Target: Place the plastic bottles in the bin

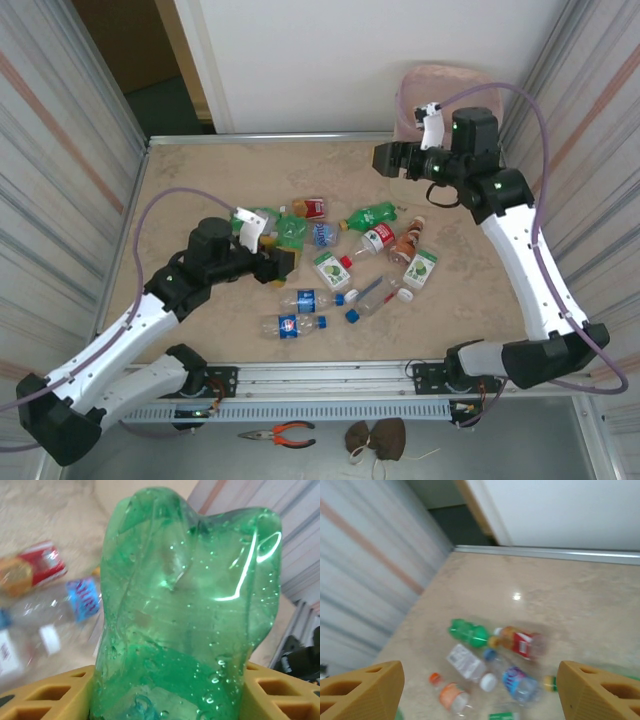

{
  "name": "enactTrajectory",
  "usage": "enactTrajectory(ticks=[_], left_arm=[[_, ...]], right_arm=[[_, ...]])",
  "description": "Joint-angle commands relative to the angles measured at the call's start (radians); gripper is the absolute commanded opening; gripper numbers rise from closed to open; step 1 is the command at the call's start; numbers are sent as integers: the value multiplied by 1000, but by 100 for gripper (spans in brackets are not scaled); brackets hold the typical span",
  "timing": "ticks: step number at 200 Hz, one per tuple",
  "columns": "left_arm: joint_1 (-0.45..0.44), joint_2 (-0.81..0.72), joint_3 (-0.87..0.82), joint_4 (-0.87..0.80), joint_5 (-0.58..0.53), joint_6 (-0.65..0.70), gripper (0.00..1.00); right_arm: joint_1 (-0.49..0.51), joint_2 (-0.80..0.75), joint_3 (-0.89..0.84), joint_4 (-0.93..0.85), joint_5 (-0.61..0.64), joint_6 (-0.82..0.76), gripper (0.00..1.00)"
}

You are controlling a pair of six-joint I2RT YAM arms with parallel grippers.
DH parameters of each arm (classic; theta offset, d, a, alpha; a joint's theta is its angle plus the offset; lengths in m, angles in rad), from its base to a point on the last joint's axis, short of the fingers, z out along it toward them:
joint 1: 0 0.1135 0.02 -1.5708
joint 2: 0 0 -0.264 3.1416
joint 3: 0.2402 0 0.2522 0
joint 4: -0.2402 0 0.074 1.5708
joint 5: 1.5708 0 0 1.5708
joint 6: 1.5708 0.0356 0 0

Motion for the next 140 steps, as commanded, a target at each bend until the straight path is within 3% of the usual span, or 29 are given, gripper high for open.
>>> enactTrajectory(ticks=[1,82,140], left_arm=[[5,23,38,180,130,20,54],[6,134,110,420,346,-53,54],[3,187,164,473,426,-78,54]], right_arm=[[45,-63,-55,176,-147,52,80],[268,-110,-181,322,-234,-45,97],[329,-66,-173,290,-273,-101,96]])
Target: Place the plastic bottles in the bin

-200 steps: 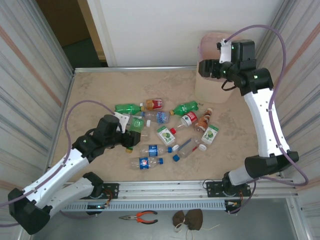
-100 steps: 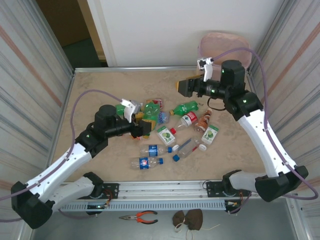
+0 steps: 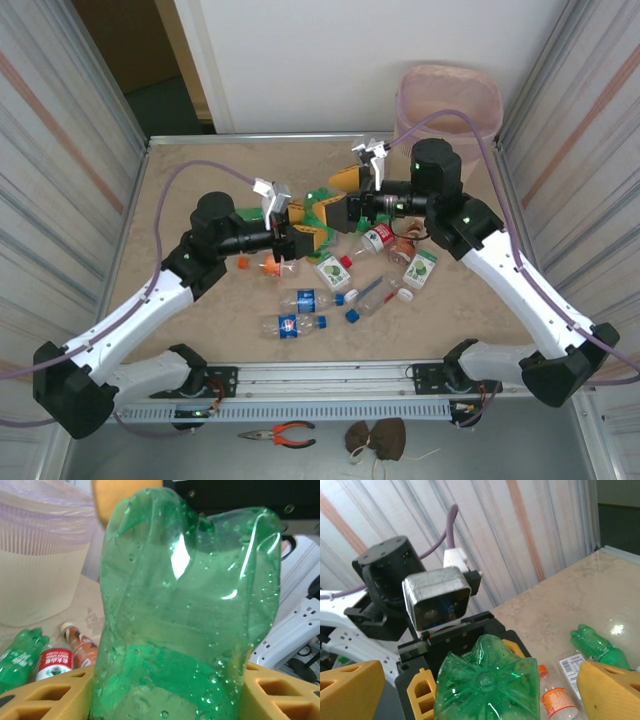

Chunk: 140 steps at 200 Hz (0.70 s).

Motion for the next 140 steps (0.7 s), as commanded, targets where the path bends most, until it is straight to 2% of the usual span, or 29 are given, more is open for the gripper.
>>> enactTrajectory(ticks=[1,32,72,107,122,140], left_arm=[[3,11,45,70,64,-20,53],[1,20,55,91,65,-30,54],[0,25,63,91,66,-31,54],[0,26,60,88,59,-27,54],[0,20,58,83,50,-25,57],[0,6,53,70,20,-20,66]], right_arm=[[13,15,0,2,-43,-54,96],[31,46,9,-13,-67,-53,89],[41,63,25,-24,-45,-45,73],[41,61,25,-13,-23,-34,63],[41,59,30,-12,-11,-30,60],[41,56,38,-18,7,-28,57]])
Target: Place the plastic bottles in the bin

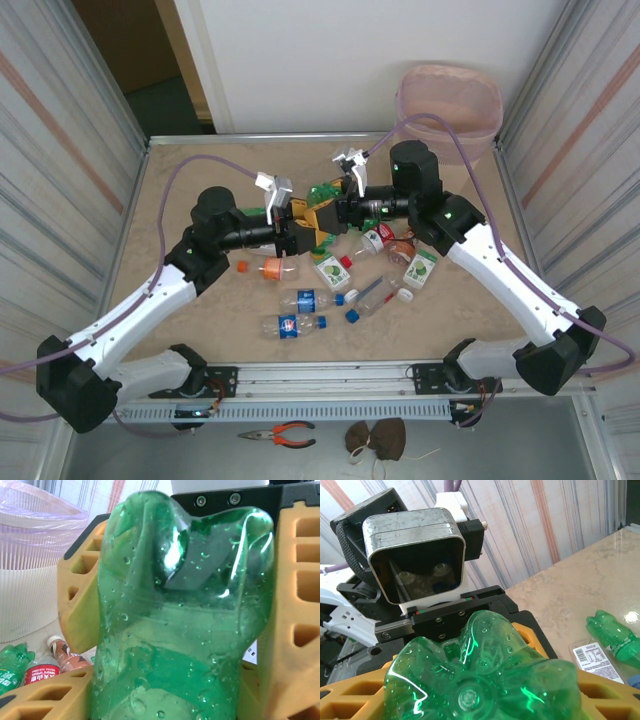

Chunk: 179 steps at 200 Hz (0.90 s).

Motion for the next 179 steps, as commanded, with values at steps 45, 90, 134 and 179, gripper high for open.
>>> enactTrajectory(ticks=[45,90,134,179], left_arm=[[6,-98,0,-60,-90,55,77],[14,-172,-37,-135,-147,80,78],[20,-220,-56,-165,-169,84,78],[24,-249,-68,-186,-183,92,78]], right_arm=[[-42,-9,78,-36,93,10,56],[-212,28,167,-80,180,35,56],[-436,108,290,-81,252,87,54],[-605,238,452,-46,284,96,53]])
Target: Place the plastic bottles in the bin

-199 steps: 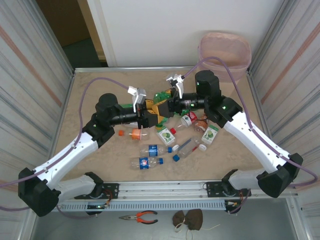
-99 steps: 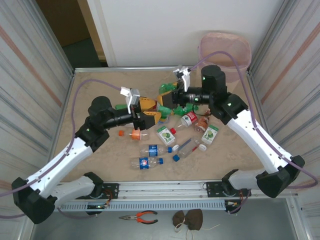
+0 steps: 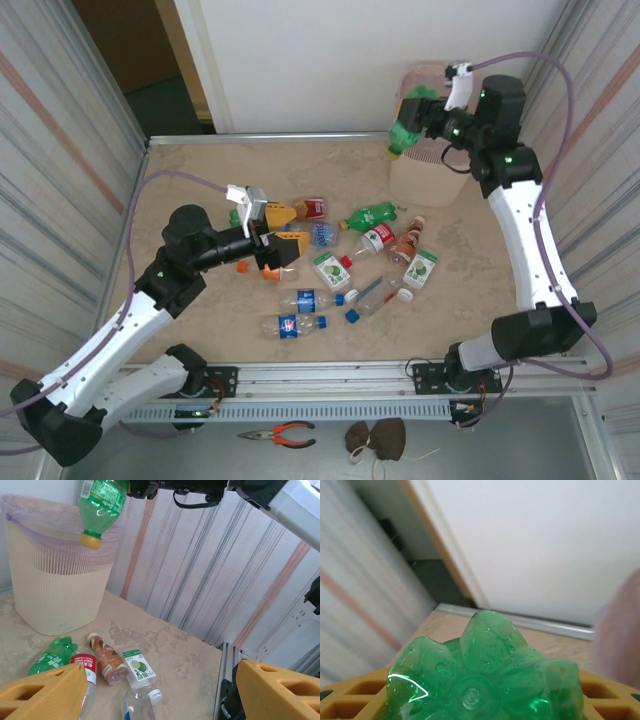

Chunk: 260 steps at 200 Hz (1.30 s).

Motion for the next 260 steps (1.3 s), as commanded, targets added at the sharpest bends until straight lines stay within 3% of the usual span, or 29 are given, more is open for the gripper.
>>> enactTrajectory(ticks=[1,74,130,204,260], left_arm=[[9,-29,-13,-13,-17,25,78],[22,-56,-15,-41,-36,38,78],[37,-56,-25,-46,-41,37,78],[54,-39,-56,-27,-47,19,77],[69,-33,-68,-20,-43,10,76]], right_arm=[[-60,60,98,34,35,27,53],[-140,324,368,1,95,-85,53],[-143,549,603,-188,50,-157,53],[-141,717,663,-370,-27,-183,52],[-133,840,724,-503,2,-196,53]])
